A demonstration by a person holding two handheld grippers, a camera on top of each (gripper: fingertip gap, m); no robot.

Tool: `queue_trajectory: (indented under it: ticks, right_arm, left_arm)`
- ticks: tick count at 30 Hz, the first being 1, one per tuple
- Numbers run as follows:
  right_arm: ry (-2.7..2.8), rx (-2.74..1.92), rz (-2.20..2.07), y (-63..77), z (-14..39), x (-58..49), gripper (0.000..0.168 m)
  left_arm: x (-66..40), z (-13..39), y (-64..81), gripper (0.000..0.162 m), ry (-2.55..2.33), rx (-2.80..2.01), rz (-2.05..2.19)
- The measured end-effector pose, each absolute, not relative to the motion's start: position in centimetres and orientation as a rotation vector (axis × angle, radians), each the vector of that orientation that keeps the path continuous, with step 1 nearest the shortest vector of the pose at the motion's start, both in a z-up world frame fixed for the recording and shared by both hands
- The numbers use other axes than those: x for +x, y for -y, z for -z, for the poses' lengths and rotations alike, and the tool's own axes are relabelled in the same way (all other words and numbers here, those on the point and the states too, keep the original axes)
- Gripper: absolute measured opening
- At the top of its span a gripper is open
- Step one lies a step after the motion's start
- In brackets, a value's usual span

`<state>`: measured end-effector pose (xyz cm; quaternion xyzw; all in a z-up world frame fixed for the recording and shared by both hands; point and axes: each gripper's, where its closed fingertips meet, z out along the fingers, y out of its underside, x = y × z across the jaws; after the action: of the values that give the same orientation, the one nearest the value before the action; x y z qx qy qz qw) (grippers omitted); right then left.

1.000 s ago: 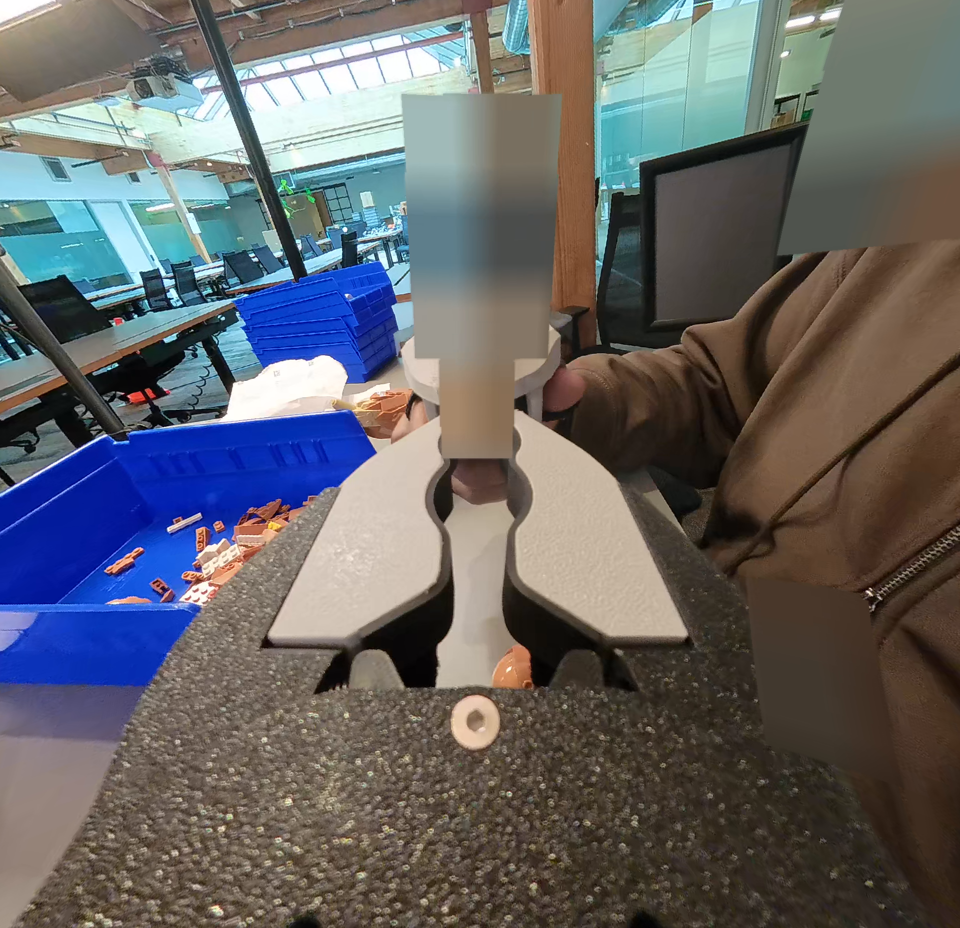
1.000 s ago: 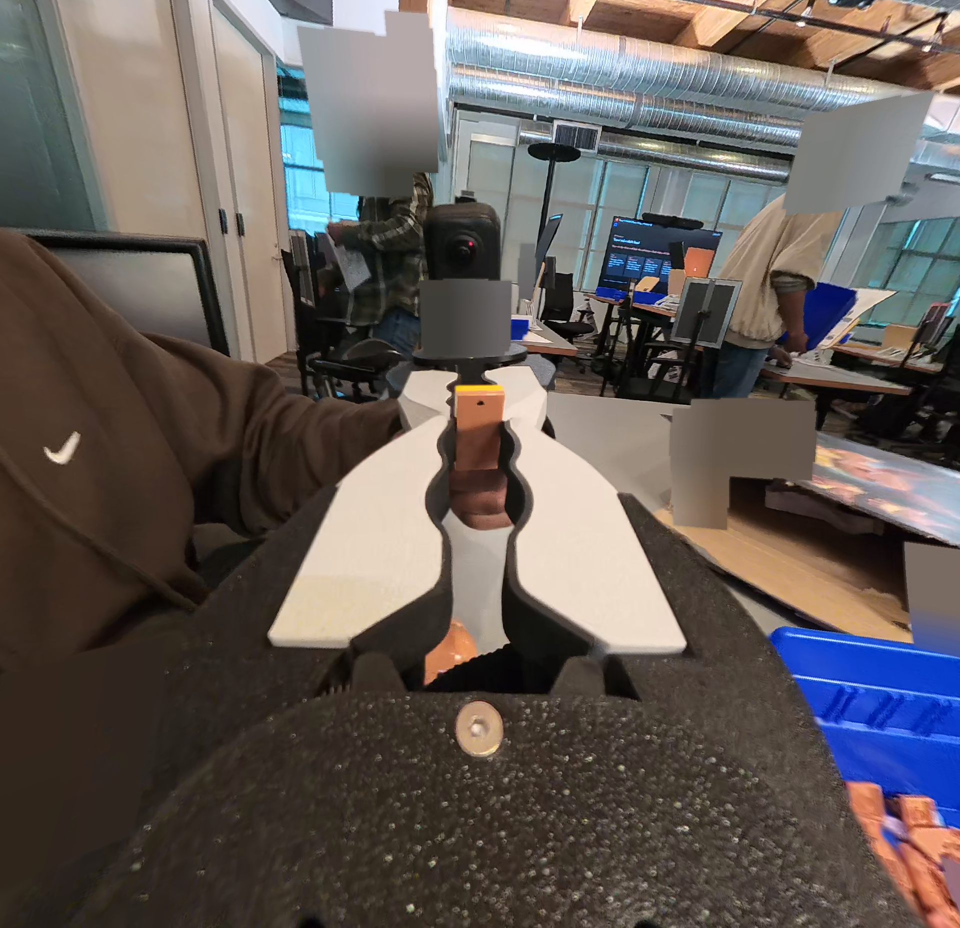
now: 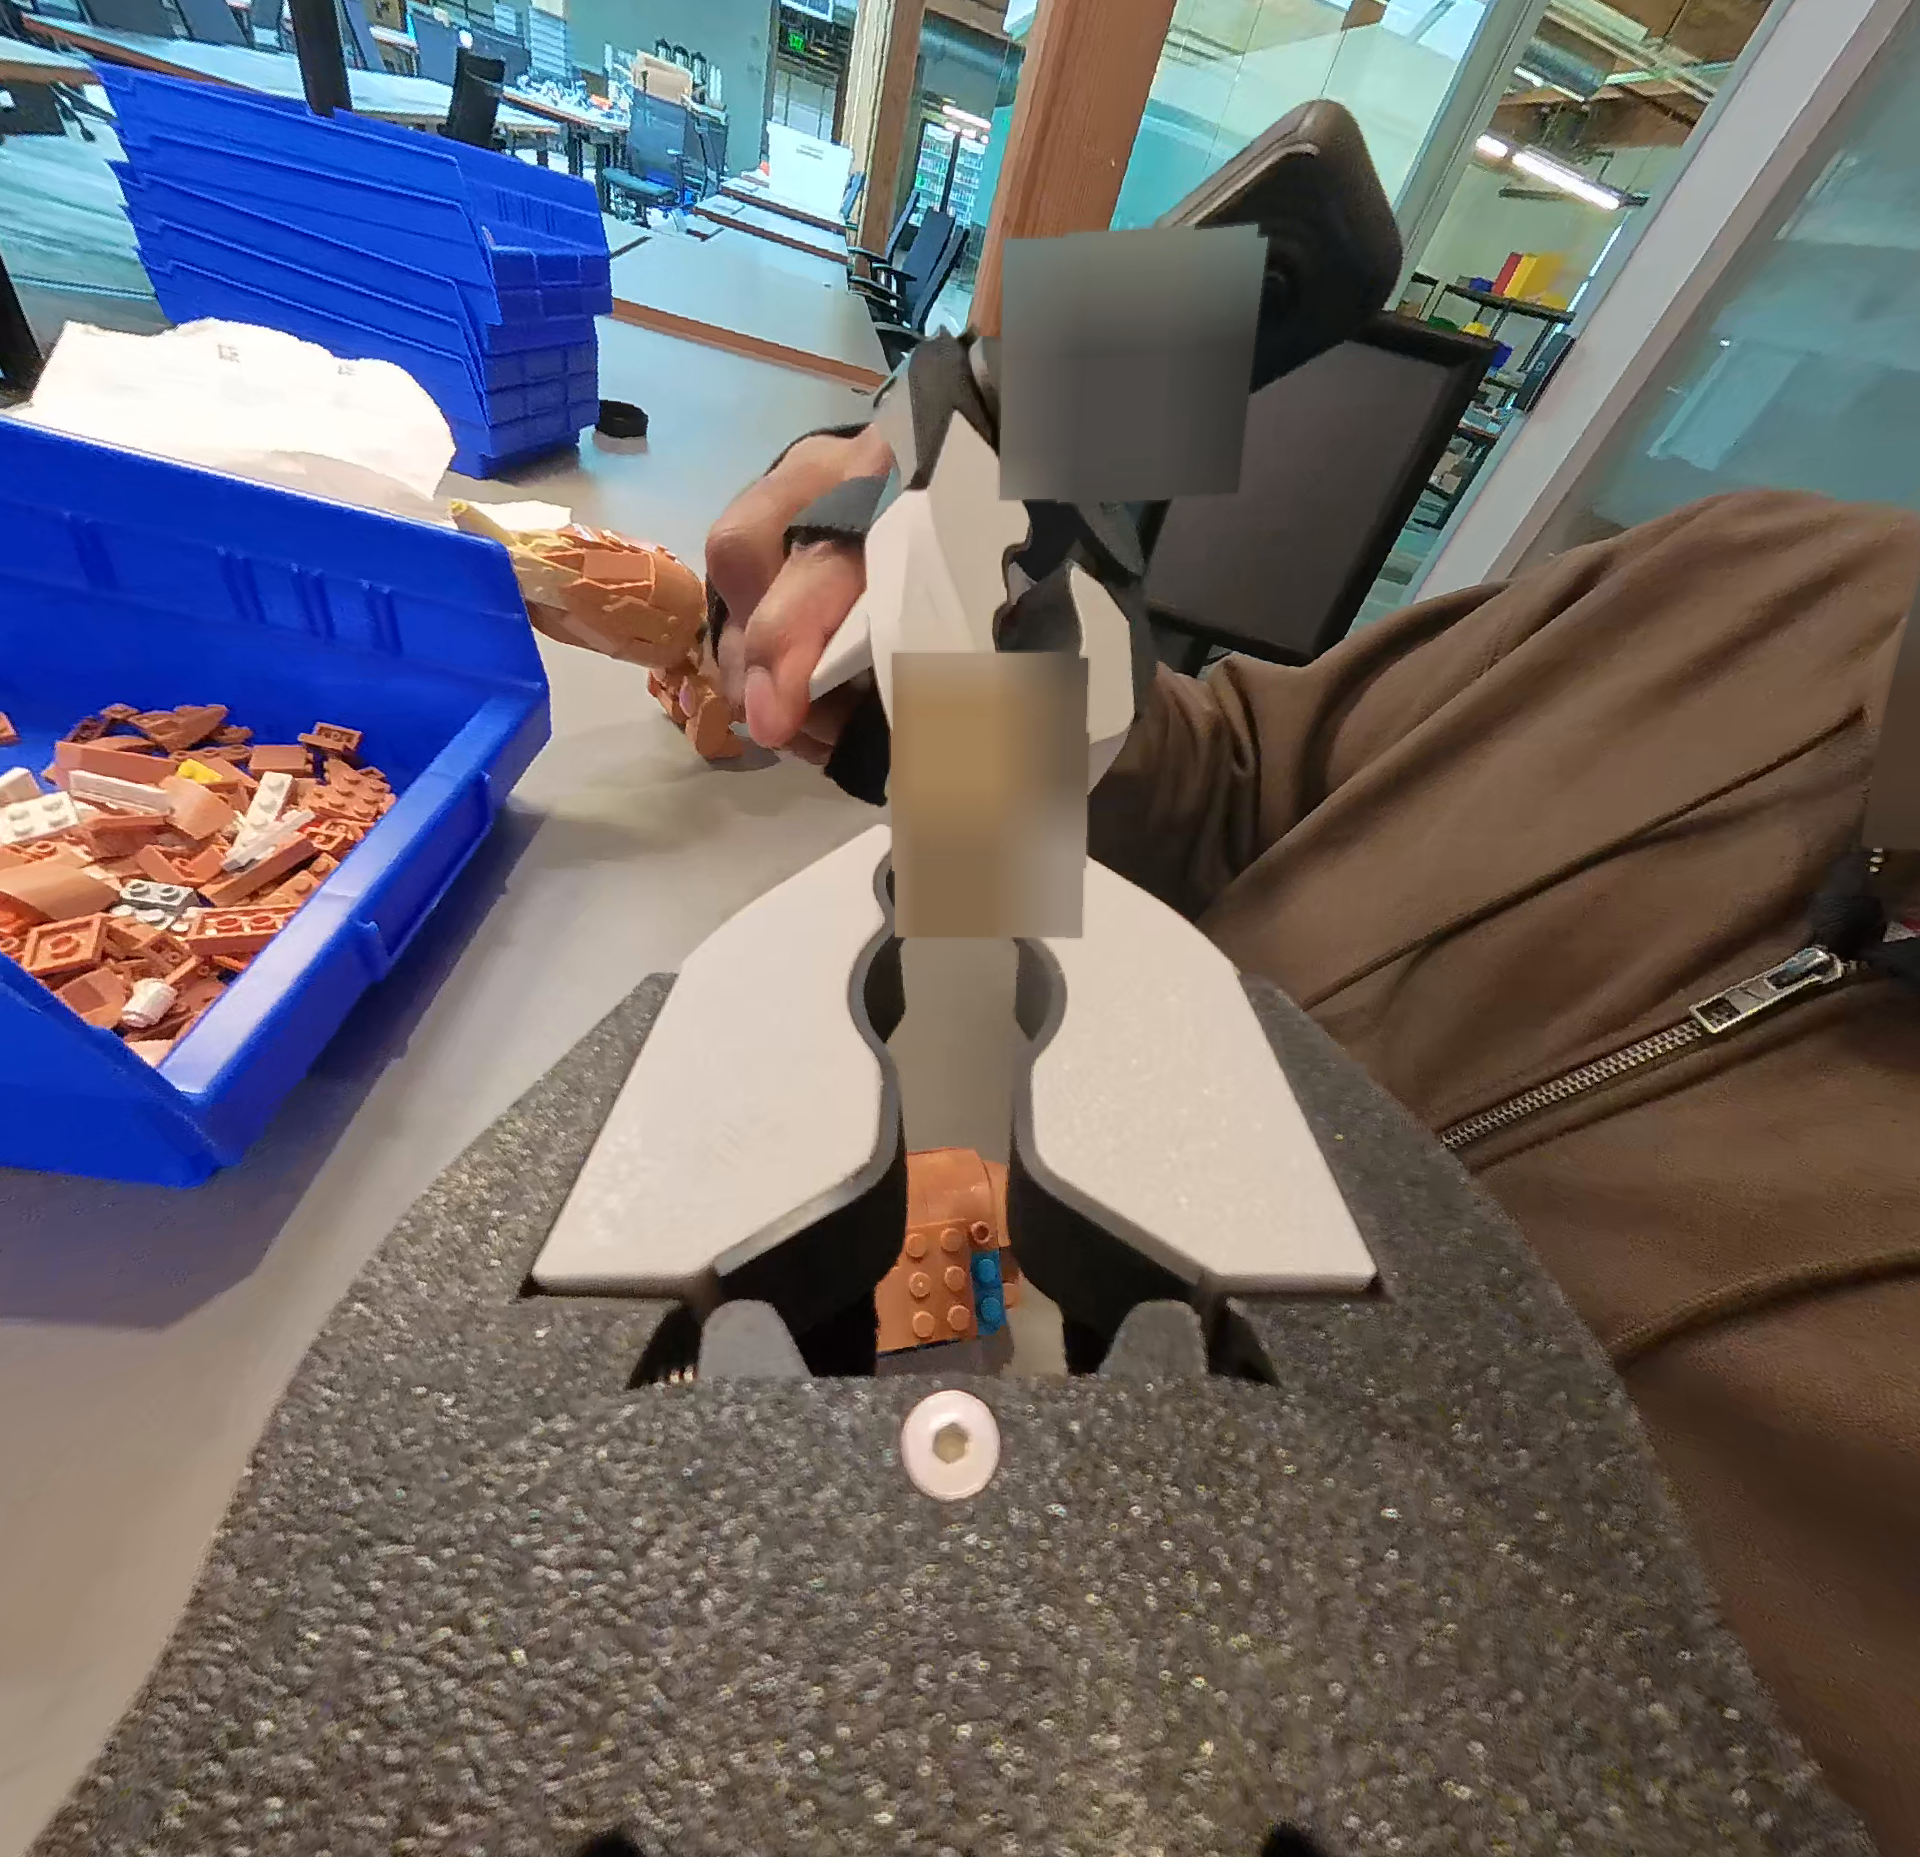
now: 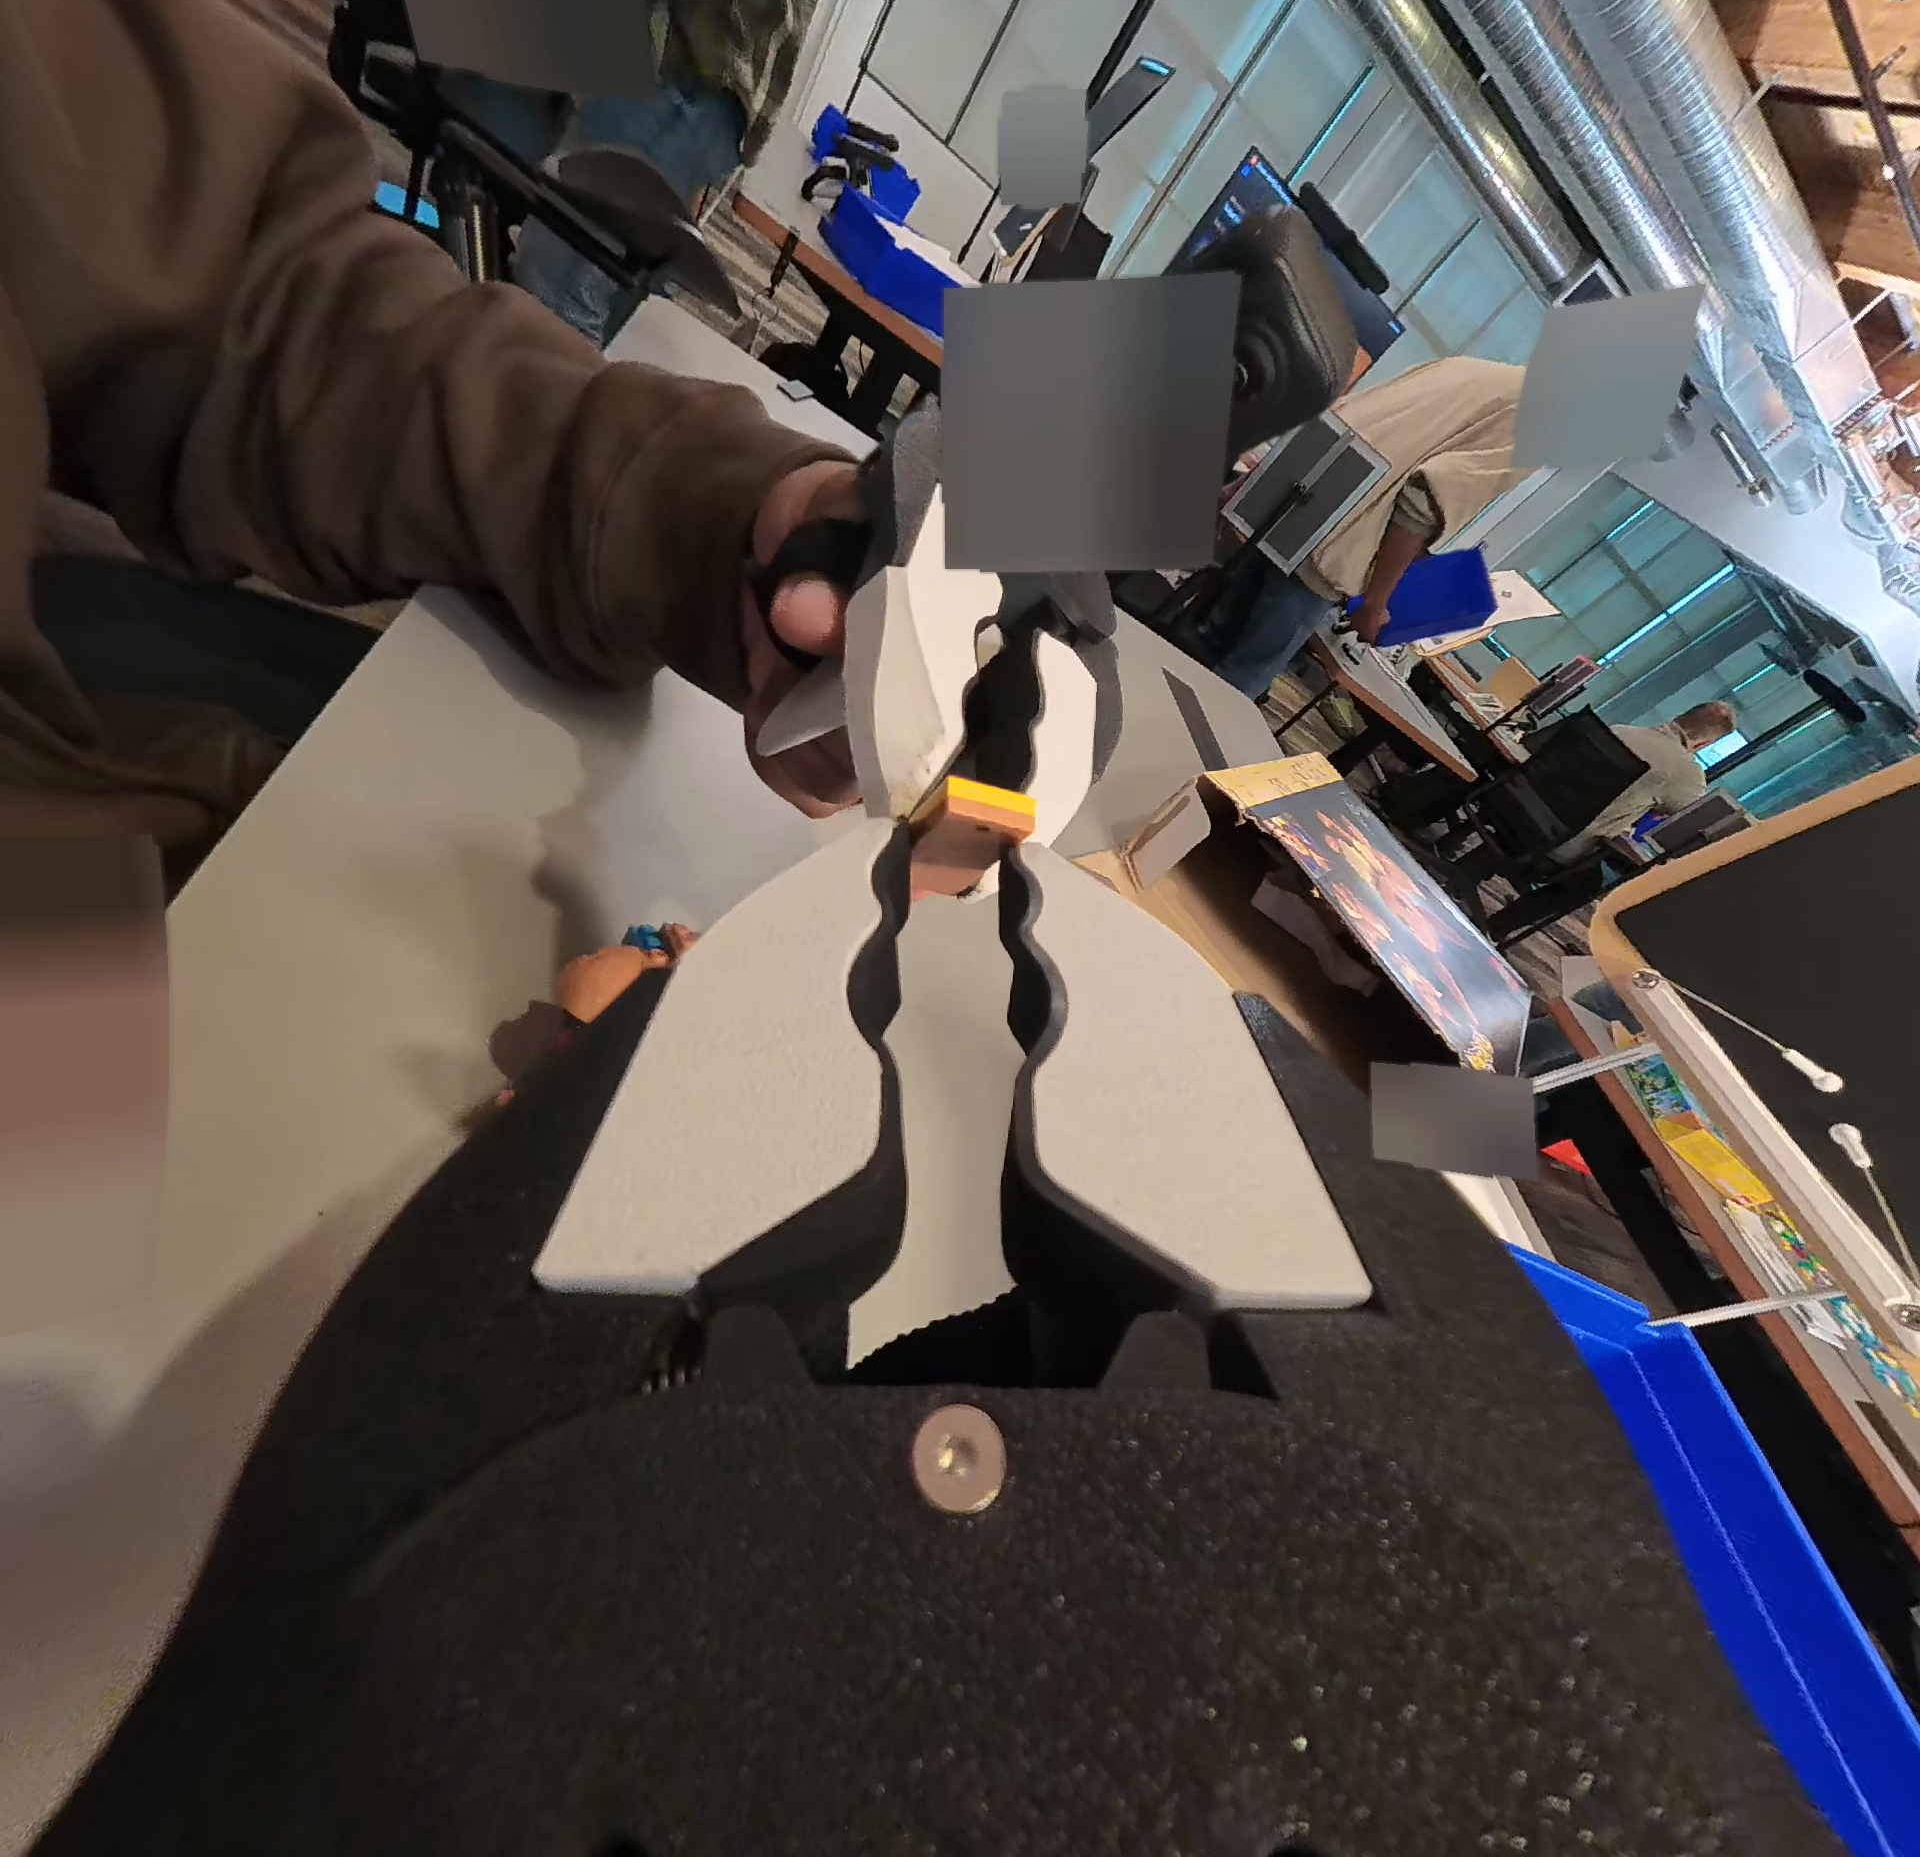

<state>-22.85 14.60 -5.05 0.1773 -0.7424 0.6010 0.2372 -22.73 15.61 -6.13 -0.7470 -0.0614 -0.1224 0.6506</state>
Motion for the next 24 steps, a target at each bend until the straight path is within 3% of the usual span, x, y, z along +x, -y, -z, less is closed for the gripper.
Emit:
queue_trajectory:
  ticks: [2,4,6,8,13,24]
  right_arm:
    - [2.037,0.499,-1.636,-14.7,5.1,-22.8,0.016]
    - [2.043,0.499,-1.644,-14.8,5.1,-22.7,0.015]
    - [2.054,0.427,-1.680,-14.9,4.9,-23.3,0.000]
    - [2.090,0.346,-1.733,-15.0,4.7,-23.9,0.000]
    - [2.140,0.252,-1.818,-15.2,4.6,-24.4,0.000]
    - [2.061,0.024,-1.623,-16.2,5.2,-28.6,0.000]
  left_arm:
    - [-22.7,6.2,-15.6,0.017,0.142,-1.695,0.291]
    - [-23.0,5.7,-15.3,0.007,0.157,-1.659,0.299]
    - [-23.7,5.1,-14.9,0.001,0.150,-1.633,0.213]
    - [-24.2,4.8,-14.7,0.000,0.116,-1.641,0.085]
    - [-25.0,5.4,-15.1,0.021,0.061,-1.708,-0.160]
    - [-28.7,5.5,-13.2,0.022,0.165,-1.715,-0.404]
